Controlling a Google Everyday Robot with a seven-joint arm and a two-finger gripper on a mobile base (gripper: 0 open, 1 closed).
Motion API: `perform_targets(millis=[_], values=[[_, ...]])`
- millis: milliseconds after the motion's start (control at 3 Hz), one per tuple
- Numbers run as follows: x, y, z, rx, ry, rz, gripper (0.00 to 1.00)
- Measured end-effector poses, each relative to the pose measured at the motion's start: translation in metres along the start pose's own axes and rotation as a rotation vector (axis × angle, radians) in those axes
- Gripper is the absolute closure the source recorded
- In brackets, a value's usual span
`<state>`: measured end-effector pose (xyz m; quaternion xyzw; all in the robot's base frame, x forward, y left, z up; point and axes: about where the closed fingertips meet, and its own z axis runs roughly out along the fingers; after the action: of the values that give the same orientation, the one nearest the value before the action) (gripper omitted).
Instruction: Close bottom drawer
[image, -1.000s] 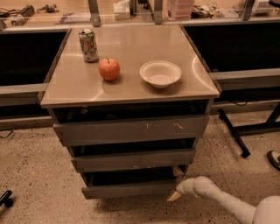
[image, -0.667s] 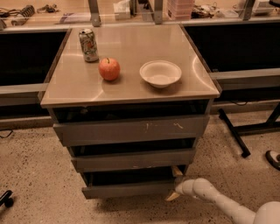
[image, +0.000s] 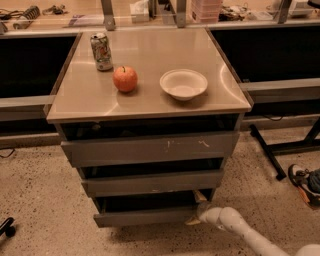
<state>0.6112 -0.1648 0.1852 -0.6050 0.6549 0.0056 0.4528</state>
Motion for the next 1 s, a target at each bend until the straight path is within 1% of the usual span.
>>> perform_targets(millis=[333, 667, 1000], values=[[0.000, -0.004, 0.002, 0.027, -0.006, -0.008, 0.28], [0.000, -0.007, 0.004, 0.046, -0.008, -0.012, 0.35], [0.003, -0.014, 0.011, 0.072, -0.010, -0.010, 0.31]])
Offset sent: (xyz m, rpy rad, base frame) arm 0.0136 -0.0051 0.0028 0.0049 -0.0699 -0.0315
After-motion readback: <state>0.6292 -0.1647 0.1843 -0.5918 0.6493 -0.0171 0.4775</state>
